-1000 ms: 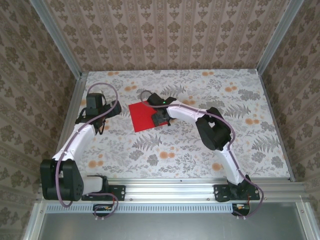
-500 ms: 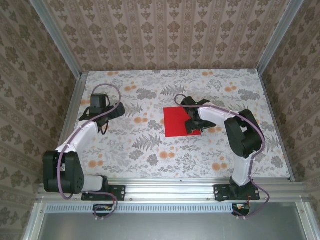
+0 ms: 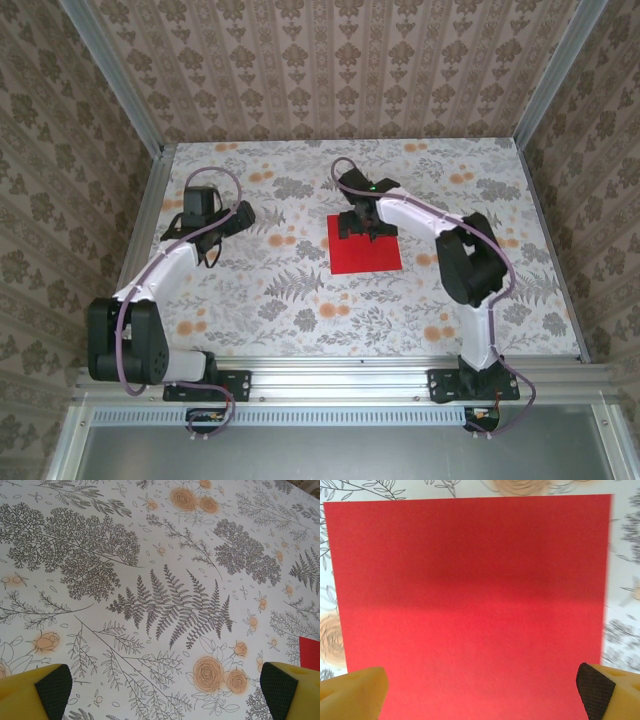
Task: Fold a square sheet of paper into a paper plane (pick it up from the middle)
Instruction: Move the square sheet of paper to the center of the table, then fold the square sheet of paper in half at the center of the table.
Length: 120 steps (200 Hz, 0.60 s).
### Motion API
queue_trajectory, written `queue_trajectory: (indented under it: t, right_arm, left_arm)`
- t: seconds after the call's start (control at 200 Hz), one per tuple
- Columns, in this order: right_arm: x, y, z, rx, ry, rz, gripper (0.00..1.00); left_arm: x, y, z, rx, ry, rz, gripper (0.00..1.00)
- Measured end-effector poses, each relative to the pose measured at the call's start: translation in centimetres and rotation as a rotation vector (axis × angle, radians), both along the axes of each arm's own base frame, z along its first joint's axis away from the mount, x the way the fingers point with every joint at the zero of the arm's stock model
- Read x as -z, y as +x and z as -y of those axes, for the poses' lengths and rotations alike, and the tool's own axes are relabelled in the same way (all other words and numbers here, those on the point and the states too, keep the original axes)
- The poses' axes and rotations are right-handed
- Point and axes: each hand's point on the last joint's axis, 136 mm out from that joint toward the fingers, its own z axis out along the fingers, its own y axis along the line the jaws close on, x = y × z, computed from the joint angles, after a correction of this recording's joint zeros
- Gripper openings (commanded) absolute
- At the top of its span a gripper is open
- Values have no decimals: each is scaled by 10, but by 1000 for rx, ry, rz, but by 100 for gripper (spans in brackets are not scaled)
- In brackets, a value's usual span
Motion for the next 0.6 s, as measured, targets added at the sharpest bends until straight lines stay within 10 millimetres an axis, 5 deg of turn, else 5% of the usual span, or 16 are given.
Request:
queue_trajectory:
  t: [0.195, 0.6]
  right_arm:
    - [31, 2, -4, 2, -27, -72, 100]
    - [46, 2, -7, 5, -10, -122, 95]
  left_arm:
    - [2, 0, 2, 5, -7, -5, 100]
    - [7, 1, 4, 12, -13, -18, 100]
